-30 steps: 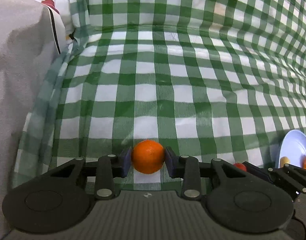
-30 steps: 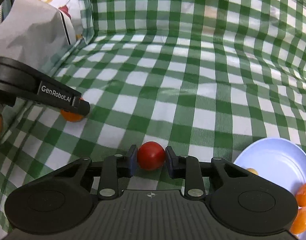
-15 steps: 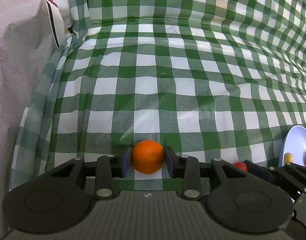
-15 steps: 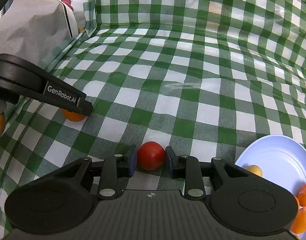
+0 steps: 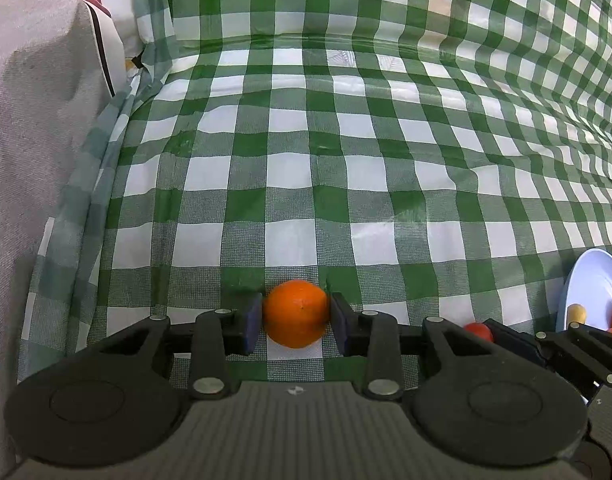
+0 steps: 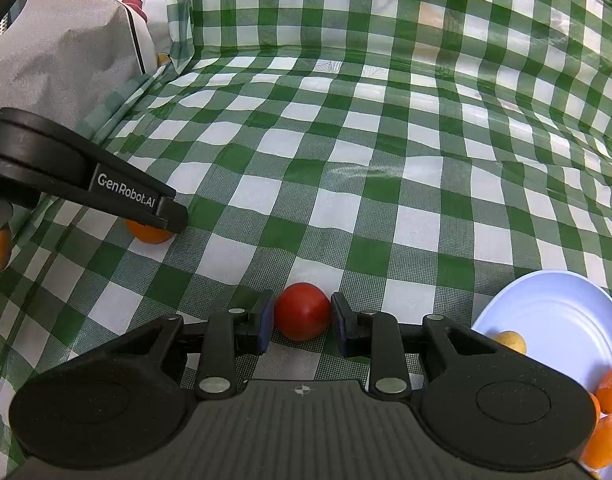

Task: Organize fruits
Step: 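Grasp the red tomato with the right gripper while the left grasps the orange mandarin, then lower both fruits into the plate and open both grippers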

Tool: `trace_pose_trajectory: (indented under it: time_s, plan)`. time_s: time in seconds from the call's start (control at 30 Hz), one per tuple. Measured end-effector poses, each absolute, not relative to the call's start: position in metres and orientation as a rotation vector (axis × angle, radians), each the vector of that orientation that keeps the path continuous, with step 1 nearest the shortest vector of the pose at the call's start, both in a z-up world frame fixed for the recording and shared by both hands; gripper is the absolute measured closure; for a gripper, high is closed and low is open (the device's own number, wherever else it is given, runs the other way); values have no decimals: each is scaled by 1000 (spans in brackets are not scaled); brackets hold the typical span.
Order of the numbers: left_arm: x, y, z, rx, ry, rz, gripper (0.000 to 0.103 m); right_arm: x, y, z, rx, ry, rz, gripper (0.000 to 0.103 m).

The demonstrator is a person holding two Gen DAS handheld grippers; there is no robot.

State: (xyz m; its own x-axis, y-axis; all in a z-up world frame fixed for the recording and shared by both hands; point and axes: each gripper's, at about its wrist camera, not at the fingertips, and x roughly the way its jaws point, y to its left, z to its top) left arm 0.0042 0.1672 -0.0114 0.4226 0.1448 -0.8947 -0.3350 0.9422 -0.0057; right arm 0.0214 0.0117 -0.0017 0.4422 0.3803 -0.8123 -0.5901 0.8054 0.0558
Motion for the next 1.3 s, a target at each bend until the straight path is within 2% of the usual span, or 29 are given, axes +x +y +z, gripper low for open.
trace_pose_trajectory:
  time_s: [0.6, 1.3]
  plan:
    - [7, 150, 10, -176, 1047, 271, 63, 22, -19, 28, -229, 873, 563, 72]
    - [22, 76, 25, -122, 972, 170, 63, 31, -105, 53, -195, 830, 442, 72]
